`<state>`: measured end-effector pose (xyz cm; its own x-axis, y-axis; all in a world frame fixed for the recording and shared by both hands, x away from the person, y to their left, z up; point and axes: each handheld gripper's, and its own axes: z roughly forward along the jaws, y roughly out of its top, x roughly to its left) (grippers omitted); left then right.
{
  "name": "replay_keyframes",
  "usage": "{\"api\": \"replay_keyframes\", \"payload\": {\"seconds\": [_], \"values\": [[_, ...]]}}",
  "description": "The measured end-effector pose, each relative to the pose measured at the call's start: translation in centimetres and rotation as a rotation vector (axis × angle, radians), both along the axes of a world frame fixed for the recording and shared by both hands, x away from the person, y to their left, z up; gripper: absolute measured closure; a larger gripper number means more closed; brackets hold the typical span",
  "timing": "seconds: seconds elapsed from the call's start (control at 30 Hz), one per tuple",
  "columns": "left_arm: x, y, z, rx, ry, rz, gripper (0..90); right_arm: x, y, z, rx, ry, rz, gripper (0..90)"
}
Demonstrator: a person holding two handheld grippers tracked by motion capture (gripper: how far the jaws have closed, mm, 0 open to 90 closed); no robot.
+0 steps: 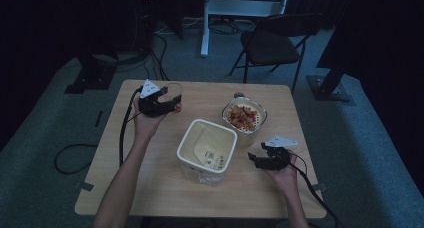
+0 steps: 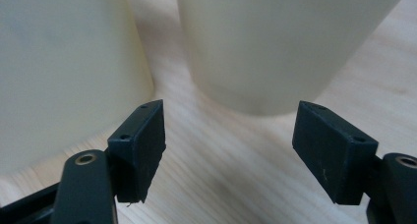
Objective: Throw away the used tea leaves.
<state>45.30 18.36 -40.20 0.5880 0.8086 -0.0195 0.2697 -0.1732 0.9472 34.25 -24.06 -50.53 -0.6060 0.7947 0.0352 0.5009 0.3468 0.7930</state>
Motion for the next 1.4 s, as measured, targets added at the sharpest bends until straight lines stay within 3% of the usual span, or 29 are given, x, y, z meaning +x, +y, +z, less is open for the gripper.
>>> {"api": "replay_keyframes", "payload": {"seconds": [0.03, 0.13, 0.37, 0.57, 0.6, 0.9, 1.03, 1.23, 1.4], "values": [[0.0, -0.3, 0.7, -0.007, -0.003, -0.013, 33.3, -0.2, 0.2, 1.4, 0.009, -0.021, -0.007, 28.1], [0.1, -1.2, 2.2, -0.018, 0.003, -0.048, 33.3, -0.5, 0.5, 2.7, 0.01, -0.04, -0.019, 28.5], [-0.7, -4.2, 5.7, -0.029, -0.046, -0.123, 33.3, -0.9, 2.0, 7.6, 0.041, -0.154, 0.029, 27.8], [-1.3, -7.1, 7.2, -0.027, -0.065, -0.182, 33.4, 1.1, 3.4, 10.4, 0.086, -0.183, 0.053, 27.3], [-1.4, -7.8, 7.3, -0.025, -0.065, -0.192, 33.4, 1.9, 3.9, 10.8, 0.111, -0.18, 0.062, 27.3], [-2.3, -11.9, 7.7, -0.047, -0.06, -0.289, 33.4, 4.3, 6.0, 11.5, 0.197, -0.19, 0.113, 27.1], [-2.7, -13.4, 7.8, -0.054, -0.046, -0.334, 33.3, 5.0, 7.2, 11.9, 0.213, -0.235, 0.137, 25.4], [-3.2, -14.5, 7.7, -0.068, -0.042, -0.373, 33.4, 5.9, 8.1, 12.3, 0.246, -0.242, 0.15, 27.2], [-3.2, -14.7, 7.6, -0.069, -0.035, -0.382, 33.3, 6.4, 8.2, 12.4, 0.221, -0.23, 0.153, 37.3]]}}
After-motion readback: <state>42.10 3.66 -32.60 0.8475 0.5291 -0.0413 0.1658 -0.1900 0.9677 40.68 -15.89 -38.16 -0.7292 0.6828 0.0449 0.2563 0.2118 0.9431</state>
